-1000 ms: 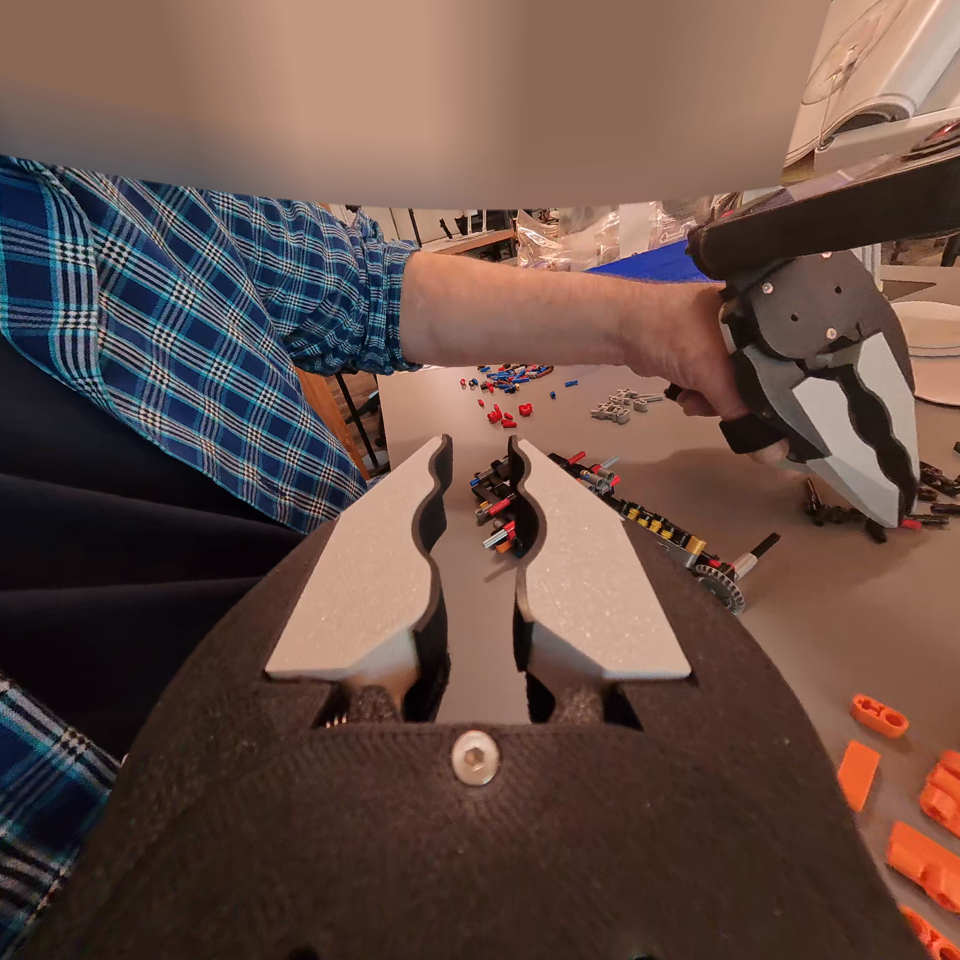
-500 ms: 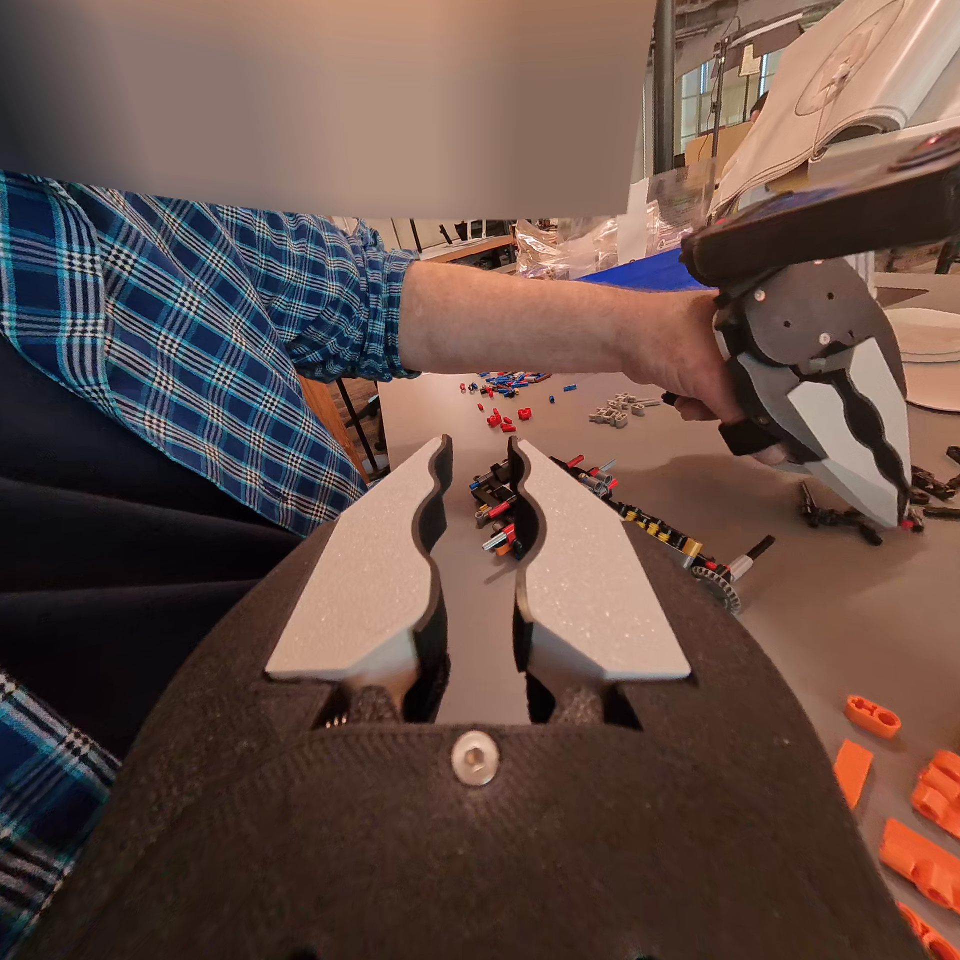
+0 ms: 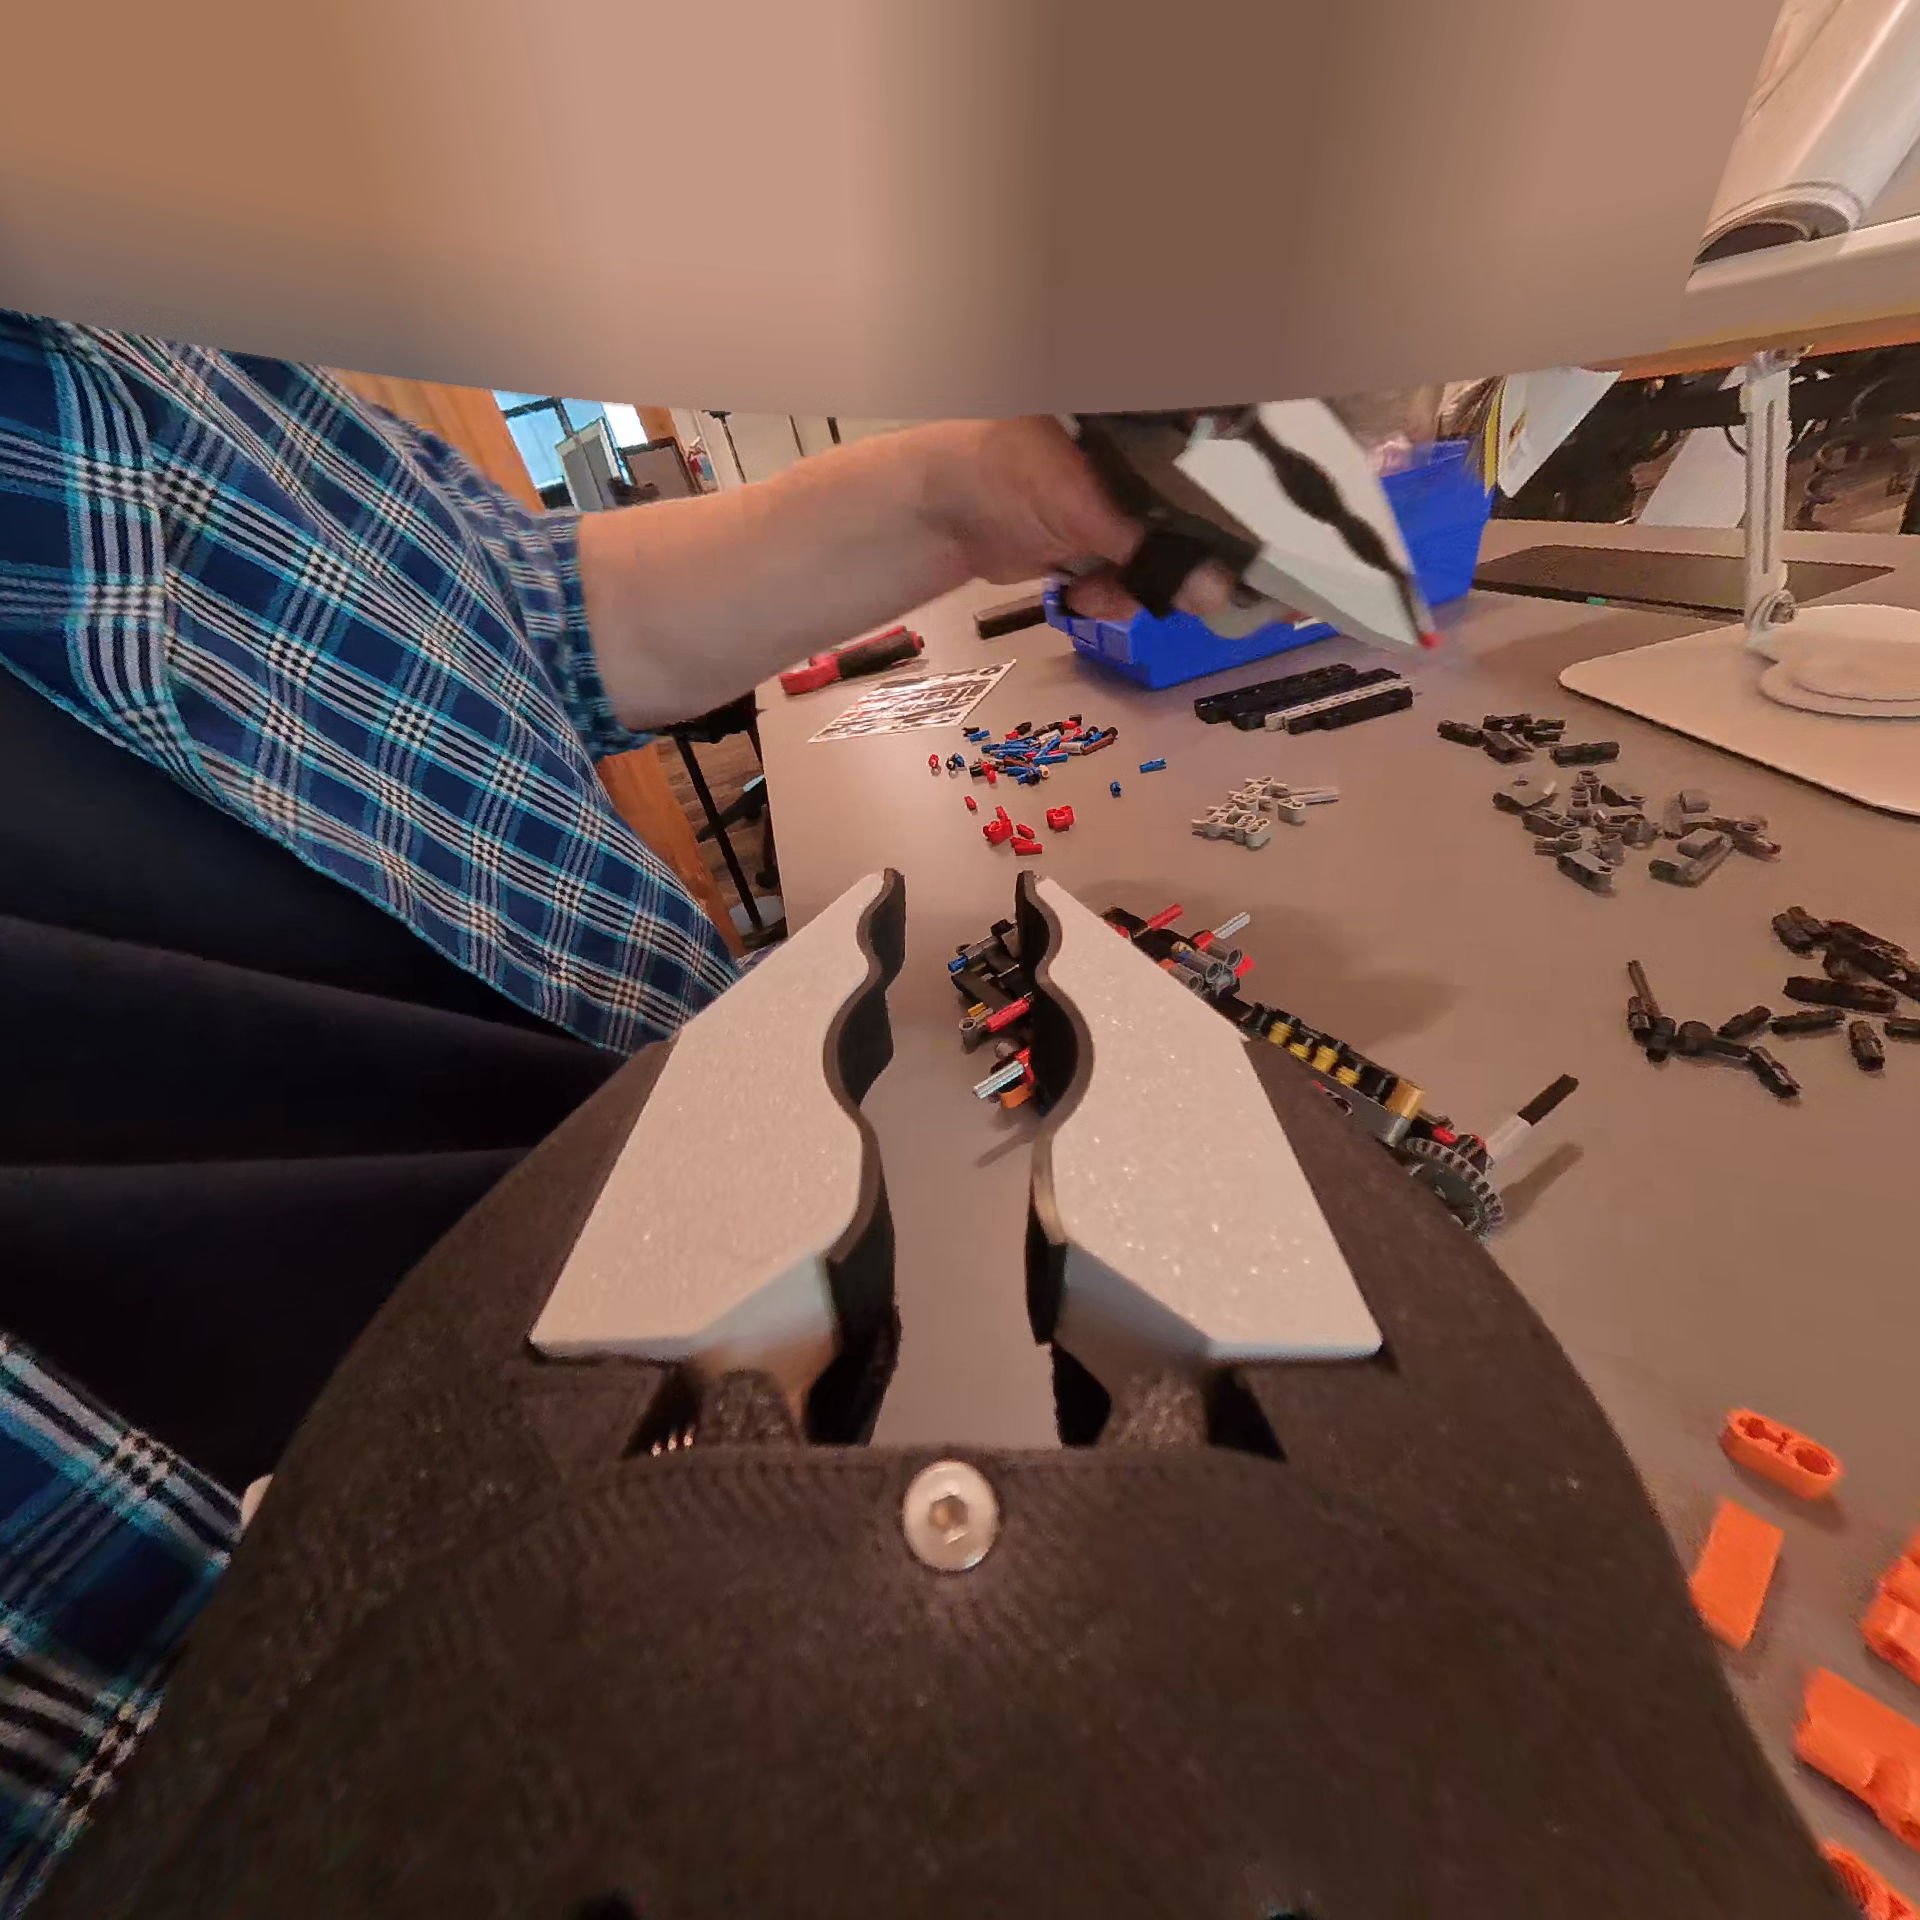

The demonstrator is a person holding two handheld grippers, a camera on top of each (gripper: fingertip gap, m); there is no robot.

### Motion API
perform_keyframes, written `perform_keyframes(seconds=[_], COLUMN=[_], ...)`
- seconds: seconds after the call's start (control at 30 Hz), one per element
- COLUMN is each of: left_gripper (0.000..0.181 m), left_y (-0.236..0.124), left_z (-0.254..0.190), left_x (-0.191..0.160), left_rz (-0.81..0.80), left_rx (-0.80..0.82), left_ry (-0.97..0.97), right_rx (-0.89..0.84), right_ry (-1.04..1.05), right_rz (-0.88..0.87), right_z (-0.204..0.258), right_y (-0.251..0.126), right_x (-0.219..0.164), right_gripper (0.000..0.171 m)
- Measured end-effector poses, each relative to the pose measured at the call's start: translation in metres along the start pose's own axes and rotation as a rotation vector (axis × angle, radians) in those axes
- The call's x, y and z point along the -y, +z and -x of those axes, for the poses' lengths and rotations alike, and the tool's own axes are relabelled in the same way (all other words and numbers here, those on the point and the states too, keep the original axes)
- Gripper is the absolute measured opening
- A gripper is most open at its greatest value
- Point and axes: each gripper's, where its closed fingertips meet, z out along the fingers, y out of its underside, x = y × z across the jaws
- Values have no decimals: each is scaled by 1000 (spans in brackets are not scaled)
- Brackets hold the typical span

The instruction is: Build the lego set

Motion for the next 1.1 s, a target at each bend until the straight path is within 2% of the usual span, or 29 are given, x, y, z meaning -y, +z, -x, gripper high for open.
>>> perform_keyframes(seconds=[0.13,0.23,0.33,0.43,0.77,1.1], left_gripper=[1,1,1,1,10,17], left_y=[-55,-84,-95,-91,-76,-96], left_z=[-6,-28,-52,-67,-69,-65], left_x=[-64,-112,-150,-177,-211,-217], left_rz=[61,111,127,164,235,204], left_rx=[70,68,35,42,122,178], left_ry=[-97,-150,-222,-250,-216,-246], right_rx=[0,6,13,13,-2,1], right_ry=[-4,-6,-16,-29,-60,-48], right_rz=[16,33,51,75,104,103], right_z=[1,3,7,9,11,8], right_y=[3,7,12,16,15,14], right_x=[-3,-7,-10,-14,-17,-20], right_gripper=[18,18,18,18,18,18])
